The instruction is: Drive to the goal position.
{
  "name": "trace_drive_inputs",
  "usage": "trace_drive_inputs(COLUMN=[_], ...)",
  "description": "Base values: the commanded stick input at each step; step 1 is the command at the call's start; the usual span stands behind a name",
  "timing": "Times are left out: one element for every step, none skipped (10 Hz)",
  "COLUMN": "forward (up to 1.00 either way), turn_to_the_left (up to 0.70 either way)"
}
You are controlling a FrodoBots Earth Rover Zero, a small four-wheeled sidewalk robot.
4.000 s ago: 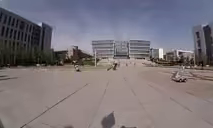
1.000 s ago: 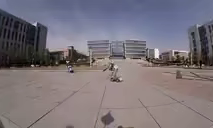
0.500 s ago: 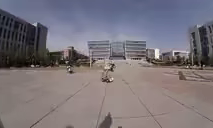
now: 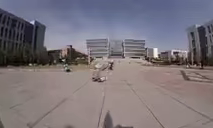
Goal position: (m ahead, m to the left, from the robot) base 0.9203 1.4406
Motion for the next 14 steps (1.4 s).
trace_drive_inputs(forward=[1.00, 1.00, 1.00, 1.00, 1.00, 1.00, 1.00, 1.00, 1.00, 1.00, 1.00, 1.00, 1.00, 1.00], turn_to_the_left=[0.00, 0.00, 0.00, 0.00, 0.00, 0.00, 0.00, 0.00, 0.00, 0.00, 0.00, 0.00, 0.00, 0.00])
